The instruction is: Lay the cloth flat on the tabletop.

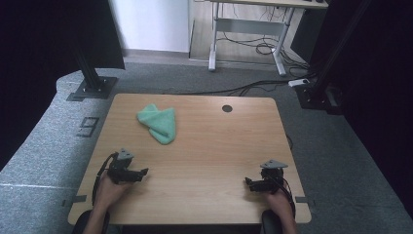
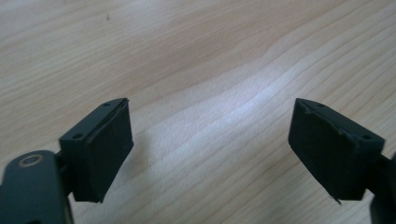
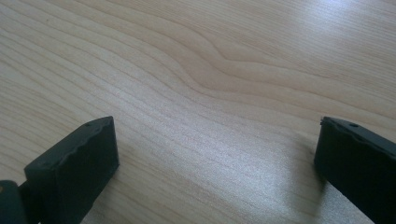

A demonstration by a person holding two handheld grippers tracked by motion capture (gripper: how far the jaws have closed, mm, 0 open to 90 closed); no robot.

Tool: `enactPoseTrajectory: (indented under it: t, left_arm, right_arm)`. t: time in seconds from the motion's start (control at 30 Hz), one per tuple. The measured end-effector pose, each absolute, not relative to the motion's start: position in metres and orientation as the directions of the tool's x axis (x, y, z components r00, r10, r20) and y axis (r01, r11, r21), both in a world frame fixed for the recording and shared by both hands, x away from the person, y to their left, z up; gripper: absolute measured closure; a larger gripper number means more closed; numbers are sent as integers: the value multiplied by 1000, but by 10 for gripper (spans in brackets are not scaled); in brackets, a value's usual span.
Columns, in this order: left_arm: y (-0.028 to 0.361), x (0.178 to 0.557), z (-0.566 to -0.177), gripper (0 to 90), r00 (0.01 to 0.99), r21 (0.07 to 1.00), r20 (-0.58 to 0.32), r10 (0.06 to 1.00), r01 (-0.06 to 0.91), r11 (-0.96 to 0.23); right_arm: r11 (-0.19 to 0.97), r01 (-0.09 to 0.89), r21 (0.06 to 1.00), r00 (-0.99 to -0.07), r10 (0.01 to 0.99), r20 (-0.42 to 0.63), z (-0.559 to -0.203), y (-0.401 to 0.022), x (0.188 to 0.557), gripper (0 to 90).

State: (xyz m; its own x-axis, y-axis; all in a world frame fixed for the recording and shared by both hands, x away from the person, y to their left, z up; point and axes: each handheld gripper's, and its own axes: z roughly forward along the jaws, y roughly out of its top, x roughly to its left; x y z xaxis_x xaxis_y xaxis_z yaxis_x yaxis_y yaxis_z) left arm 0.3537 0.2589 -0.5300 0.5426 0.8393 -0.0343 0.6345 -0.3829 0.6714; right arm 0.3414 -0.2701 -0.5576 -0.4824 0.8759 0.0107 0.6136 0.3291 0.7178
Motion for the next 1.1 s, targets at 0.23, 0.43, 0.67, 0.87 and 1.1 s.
enactPoseTrajectory:
  t: [0.23, 0.43, 0.67, 0.87, 1.1]
  left_arm:
    - [253, 357, -524, 144, 559, 681, -49, 828, 625, -381]
    - [248, 364, -517, 154, 569, 693, -71, 819, 619, -370]
    - [241, 375, -512, 188, 585, 704, -91, 806, 610, -363]
    - [238, 385, -509, 239, 593, 715, -107, 798, 604, -352]
    - [234, 398, -508, 268, 599, 726, -104, 794, 591, -351]
  right_arm:
    - [329, 614, 718, -482, 876, 11, -558, -270, 341, 0]
    - [329, 614, 718, -482, 876, 11, -558, -270, 341, 0]
    - [329, 614, 718, -482, 876, 11, -558, -270, 341, 0]
    - [329, 614, 718, -482, 876, 11, -558, -270, 341, 0]
    - [329, 614, 718, -482, 876, 11, -558, -270, 341, 0]
